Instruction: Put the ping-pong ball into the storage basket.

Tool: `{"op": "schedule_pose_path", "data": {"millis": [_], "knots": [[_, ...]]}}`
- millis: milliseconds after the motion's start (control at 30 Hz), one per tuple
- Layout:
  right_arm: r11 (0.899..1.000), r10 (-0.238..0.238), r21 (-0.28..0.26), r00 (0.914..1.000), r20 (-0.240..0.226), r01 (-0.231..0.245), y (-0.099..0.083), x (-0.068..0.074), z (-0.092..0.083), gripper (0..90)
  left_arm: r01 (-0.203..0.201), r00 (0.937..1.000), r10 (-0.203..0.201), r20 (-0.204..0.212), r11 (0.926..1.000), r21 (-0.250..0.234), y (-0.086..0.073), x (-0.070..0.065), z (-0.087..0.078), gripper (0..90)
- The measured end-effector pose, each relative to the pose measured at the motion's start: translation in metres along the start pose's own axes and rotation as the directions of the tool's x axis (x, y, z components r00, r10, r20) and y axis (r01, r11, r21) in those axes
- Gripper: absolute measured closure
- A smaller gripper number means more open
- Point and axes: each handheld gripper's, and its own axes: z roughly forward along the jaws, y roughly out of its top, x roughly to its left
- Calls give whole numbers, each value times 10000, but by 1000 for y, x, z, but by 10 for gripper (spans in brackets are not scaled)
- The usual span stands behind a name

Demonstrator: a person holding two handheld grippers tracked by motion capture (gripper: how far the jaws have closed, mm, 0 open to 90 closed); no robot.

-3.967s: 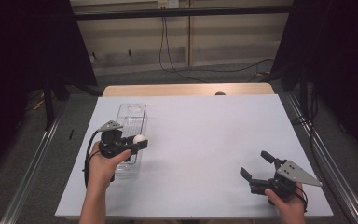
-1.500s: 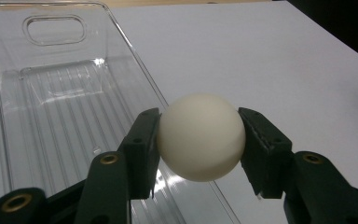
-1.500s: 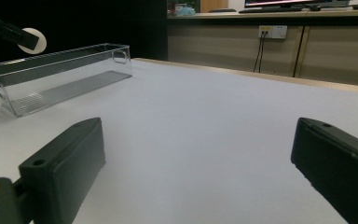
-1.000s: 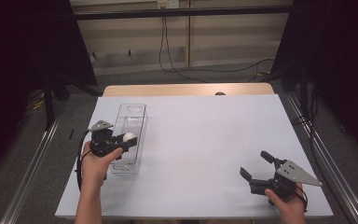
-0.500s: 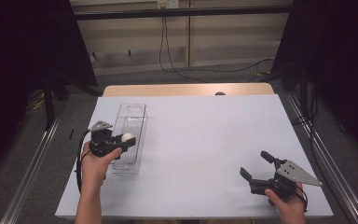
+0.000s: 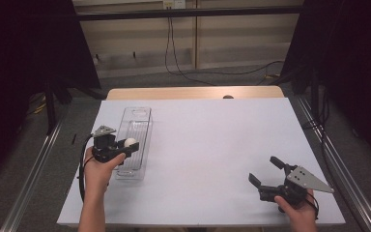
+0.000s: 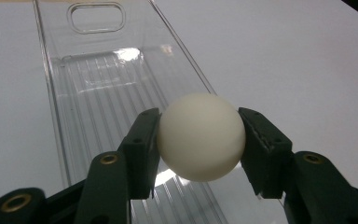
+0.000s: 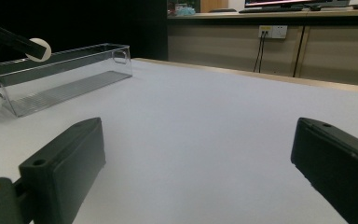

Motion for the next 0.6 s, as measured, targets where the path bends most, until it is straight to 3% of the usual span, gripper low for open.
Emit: {"op": "schedule_pose_path", "data": {"millis": [600], "knots": [[10000, -11, 11, 10000, -21, 11, 0, 0, 0, 24, -3, 9997, 2, -257, 10000, -37, -1, 1, 2, 508]]}}
